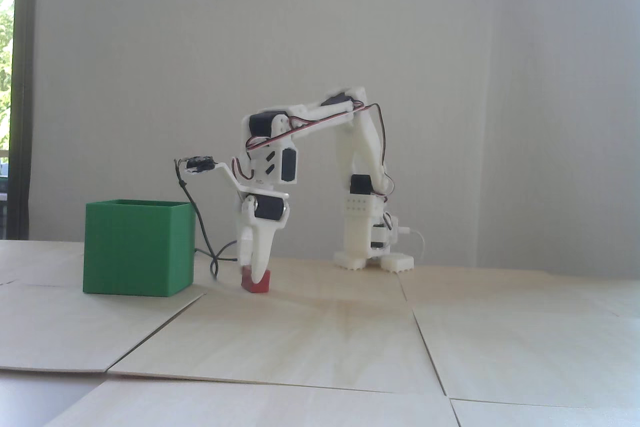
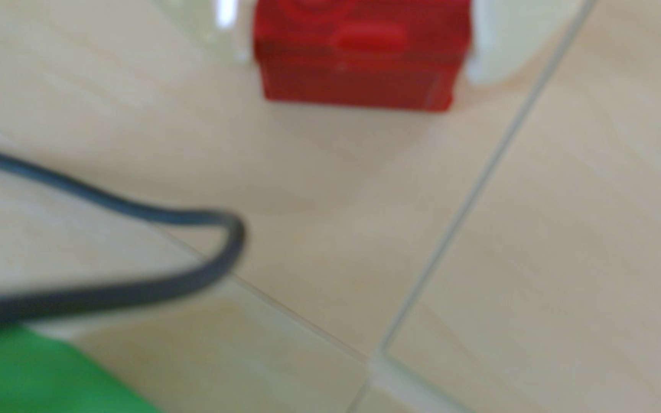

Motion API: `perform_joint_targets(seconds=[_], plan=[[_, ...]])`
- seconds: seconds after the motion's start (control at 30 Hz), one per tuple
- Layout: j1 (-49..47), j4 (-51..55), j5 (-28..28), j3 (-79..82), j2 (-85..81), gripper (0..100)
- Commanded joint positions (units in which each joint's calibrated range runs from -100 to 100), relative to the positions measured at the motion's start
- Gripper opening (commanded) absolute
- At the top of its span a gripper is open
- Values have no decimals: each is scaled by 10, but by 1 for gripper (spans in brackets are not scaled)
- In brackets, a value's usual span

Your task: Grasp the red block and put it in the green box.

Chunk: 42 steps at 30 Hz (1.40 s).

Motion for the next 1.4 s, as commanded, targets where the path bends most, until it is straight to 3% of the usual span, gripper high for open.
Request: perform_joint_targets(seconds=[0.0, 0.4, 0.83, 1.3, 1.37], plan=[[3, -9, 2, -9, -7, 3], [49, 68, 0, -223, -75, 3], [109, 53, -44, -455, -82, 3], [149, -138, -59, -463, -74, 4], [149, -146, -59, -463, -74, 8]])
